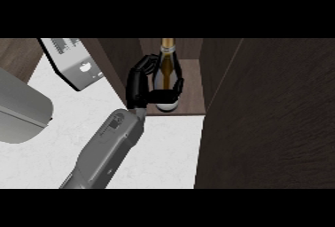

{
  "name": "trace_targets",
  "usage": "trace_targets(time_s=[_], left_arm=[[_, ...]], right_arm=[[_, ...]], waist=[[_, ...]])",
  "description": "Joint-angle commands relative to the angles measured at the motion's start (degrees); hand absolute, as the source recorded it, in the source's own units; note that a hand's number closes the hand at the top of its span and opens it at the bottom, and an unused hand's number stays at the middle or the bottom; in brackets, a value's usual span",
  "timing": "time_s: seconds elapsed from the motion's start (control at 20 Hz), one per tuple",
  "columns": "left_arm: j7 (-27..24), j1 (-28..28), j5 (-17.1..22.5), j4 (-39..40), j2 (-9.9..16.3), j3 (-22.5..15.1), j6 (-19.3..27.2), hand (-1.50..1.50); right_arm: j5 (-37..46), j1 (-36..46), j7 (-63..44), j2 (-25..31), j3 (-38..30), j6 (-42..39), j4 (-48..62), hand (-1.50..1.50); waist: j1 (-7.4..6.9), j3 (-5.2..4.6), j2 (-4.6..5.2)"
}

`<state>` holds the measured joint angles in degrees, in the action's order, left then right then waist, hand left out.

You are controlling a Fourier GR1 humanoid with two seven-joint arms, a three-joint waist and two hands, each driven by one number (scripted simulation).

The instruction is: Pick up the wine, place it into the cabinet and close the cabinet

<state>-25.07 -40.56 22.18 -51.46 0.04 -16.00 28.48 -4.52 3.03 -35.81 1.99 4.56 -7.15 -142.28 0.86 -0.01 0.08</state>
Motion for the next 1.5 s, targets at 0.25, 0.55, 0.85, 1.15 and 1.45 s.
trace_targets(time_s=[0.25, 0.55, 0.85, 1.15, 1.45], left_arm=[[-0.30, -7.33, 1.33, 10.93, -0.03, 1.24, -0.08, 1.50], [-5.40, -12.38, 1.87, 19.75, -0.02, 6.32, -1.81, 1.50], [-9.73, -20.56, 0.07, 28.74, 0.13, 10.92, 0.08, 1.50], [-12.76, -24.64, 0.97, 33.73, 0.39, 12.41, 0.48, 1.50], [-14.86, -23.31, 4.28, 37.63, -0.02, 16.54, -2.62, 1.50]], right_arm=[[-4.95, -1.43, -1.68, -0.12, -1.48, -0.04, -4.86, -1.50], [-5.09, 2.27, -5.07, 1.22, -1.58, 0.29, -4.53, -1.50], [-0.78, 0.63, -2.34, -1.71, 4.22, 0.46, -3.31, -1.50], [-4.16, -0.41, -2.16, -0.08, 0.40, -0.57, -4.73, -1.50], [-3.90, 1.47, -1.09, -0.64, 0.96, -0.68, -1.67, -1.50]], waist=[[0.35, 0.01, 0.07], [0.62, -0.01, 0.24], [1.52, -0.04, 0.63], [1.81, 0.00, 0.64], [2.05, -0.02, 0.92]])
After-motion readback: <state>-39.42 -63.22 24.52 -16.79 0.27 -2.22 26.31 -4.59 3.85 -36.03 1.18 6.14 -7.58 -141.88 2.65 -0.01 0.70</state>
